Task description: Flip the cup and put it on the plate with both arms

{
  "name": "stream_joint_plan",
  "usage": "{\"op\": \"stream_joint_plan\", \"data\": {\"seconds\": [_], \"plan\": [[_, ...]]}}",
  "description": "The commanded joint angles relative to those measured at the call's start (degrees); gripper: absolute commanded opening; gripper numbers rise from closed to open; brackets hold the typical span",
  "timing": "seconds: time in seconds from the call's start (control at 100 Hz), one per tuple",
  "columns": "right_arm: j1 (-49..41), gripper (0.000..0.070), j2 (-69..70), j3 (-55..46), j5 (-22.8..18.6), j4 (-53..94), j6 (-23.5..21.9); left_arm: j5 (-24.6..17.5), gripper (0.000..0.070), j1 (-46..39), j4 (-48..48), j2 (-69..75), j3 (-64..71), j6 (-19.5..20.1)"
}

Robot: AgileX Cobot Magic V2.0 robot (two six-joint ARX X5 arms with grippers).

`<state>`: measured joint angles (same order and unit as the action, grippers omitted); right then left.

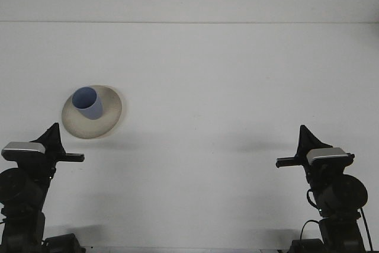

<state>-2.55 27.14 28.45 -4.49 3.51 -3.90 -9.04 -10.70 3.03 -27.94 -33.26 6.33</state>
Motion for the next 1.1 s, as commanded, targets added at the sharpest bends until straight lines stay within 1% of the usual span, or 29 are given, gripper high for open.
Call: {"op": "stream_joint_plan", "data": {"seconds": [0.0,0.46,0.52,0.56,0.65,0.72,0.83,0.9,0.97,1.09], "plan": [[0.0,0.0,0.2,0.0,0.0,-0.7,-0.6,0.2,0.0013,-0.1,-0.8,0.3,-0.8,-0.6],[0.0,0.0,0.2,0.0,0.0,-0.7,-0.6,0.2,0.0013,-0.1,-0.8,1.9,-0.7,-0.3],[0.0,0.0,0.2,0.0,0.0,-0.7,-0.6,0.3,0.0013,0.3,-0.5,2.5,-0.4,-0.9],[0.0,0.0,0.2,0.0,0.0,-0.7,-0.6,1.9,0.0013,1.3,-0.5,2.8,0.3,-1.0],[0.0,0.0,0.2,0.0,0.0,-0.7,-0.6,9.5,0.0013,5.9,-1.4,4.3,3.4,-1.0],[0.0,0.0,0.2,0.0,0.0,-0.7,-0.6,12.3,0.0013,9.9,-3.4,6.3,7.1,-1.0],[0.0,0.0,0.2,0.0,0.0,-0.7,-0.6,12.8,0.0013,13.4,-7.2,10.9,14.1,-1.8],[0.0,0.0,0.2,0.0,0.0,-0.7,-0.6,12.8,0.0013,14.2,-8.7,14.2,18.1,-3.9],[0.0,0.0,0.2,0.0,0.0,-0.7,-0.6,12.8,0.0013,14.3,-8.7,17.8,21.4,-6.0],[0.0,0.0,0.2,0.0,0.0,-0.7,-0.6,12.7,0.0013,14.4,-8.2,23.8,25.6,-7.1]]}}
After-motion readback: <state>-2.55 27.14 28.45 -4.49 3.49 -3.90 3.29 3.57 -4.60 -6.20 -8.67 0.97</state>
